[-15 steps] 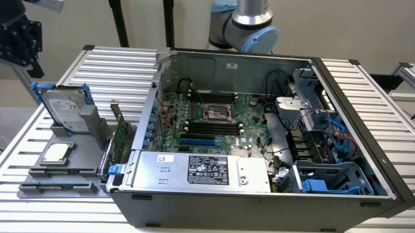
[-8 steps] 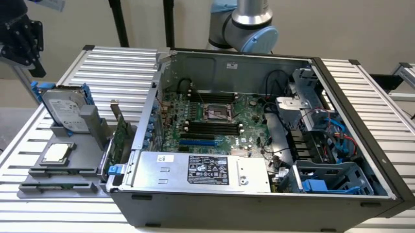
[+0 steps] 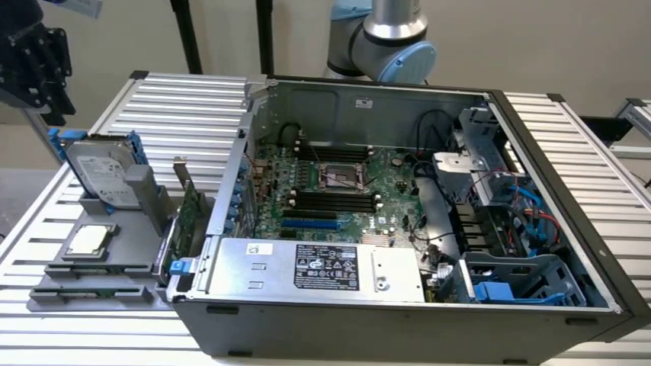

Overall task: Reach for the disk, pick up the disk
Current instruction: 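Pick up the disk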

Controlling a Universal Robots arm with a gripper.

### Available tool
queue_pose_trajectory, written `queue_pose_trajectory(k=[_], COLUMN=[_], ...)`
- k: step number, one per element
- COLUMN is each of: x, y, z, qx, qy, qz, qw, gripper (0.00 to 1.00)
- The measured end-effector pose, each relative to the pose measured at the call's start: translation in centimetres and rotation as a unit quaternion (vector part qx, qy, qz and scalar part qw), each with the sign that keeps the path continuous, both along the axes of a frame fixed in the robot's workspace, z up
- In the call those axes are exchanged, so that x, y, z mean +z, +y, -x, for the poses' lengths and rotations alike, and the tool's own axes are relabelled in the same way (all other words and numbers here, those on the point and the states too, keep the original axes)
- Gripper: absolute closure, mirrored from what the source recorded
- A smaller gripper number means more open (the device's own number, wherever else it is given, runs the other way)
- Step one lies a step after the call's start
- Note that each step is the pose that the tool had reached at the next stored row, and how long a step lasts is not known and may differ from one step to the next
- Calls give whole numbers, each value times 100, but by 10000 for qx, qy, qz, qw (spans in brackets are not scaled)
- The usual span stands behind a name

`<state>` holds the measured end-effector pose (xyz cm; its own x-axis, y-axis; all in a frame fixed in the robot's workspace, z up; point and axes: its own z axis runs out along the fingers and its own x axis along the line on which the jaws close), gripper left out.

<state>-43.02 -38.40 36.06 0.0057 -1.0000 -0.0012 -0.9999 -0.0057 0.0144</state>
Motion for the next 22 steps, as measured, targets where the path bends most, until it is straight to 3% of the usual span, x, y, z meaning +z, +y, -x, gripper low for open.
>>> queue_pose_trajectory(k=[5,7,8,16,22], x=[-35,-71,-89,-235,-345], y=[0,0,0,11,62], z=[0,0,0,1,0], qx=[0,0,0,-1,0], qy=[0,-1,0,-1,-3], qz=[0,0,0,-1,-1], qw=[10000,10000,10000,10000,10000], gripper=[47,47,40,40,40])
